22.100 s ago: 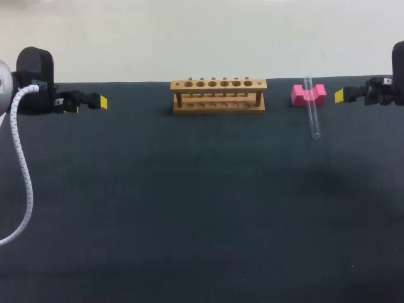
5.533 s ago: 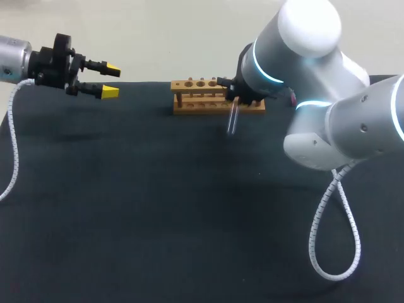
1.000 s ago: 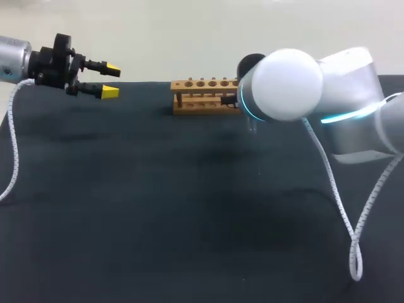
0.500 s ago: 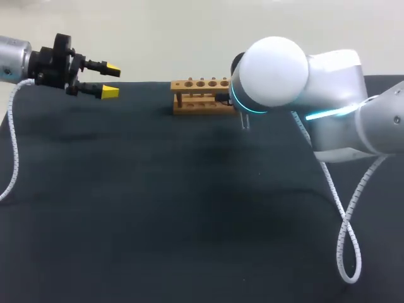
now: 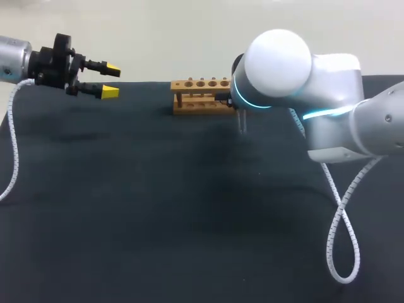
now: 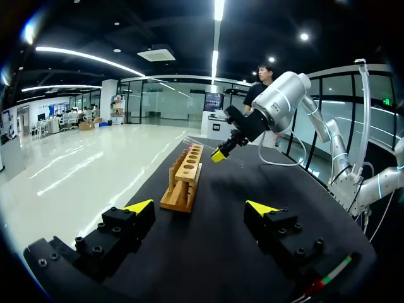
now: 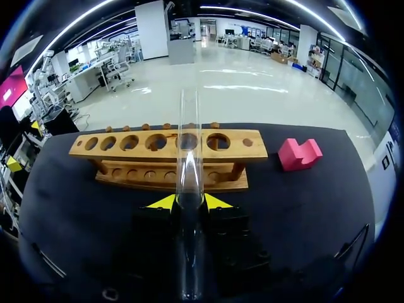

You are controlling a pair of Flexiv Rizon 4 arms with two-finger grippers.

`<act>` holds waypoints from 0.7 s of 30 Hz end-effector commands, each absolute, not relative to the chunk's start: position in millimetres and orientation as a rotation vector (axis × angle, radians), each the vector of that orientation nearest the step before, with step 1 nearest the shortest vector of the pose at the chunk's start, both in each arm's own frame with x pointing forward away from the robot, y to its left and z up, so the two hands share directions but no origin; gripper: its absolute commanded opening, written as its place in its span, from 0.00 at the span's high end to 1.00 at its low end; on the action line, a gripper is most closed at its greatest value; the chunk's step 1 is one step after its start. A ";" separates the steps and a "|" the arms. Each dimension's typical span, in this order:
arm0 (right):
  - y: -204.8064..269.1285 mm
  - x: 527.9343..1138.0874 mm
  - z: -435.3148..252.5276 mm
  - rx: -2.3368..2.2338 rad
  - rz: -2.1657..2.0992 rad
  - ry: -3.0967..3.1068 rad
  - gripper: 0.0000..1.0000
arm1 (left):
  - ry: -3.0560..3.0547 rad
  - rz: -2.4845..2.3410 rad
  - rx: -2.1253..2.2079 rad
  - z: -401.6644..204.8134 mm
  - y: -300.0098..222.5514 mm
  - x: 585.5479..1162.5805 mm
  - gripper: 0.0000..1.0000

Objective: Grasp the test tube, adjust it, and insert it.

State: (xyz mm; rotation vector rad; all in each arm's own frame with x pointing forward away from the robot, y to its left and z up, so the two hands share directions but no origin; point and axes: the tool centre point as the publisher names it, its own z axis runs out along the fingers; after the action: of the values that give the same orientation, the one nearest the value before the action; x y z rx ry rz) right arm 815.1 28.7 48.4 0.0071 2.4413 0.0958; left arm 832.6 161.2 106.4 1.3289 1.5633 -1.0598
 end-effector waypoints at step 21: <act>32.5 816.7 31.4 -0.008 0.128 2.553 1.00 | 1.560 -1.066 1.334 105.6 161.9 835.5 0.00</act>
State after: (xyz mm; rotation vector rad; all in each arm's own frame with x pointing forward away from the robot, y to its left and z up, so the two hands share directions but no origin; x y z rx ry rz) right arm 813.8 31.3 31.9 -0.0064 2.5407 0.1312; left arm 832.6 161.2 106.4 1.3289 1.5633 -1.0598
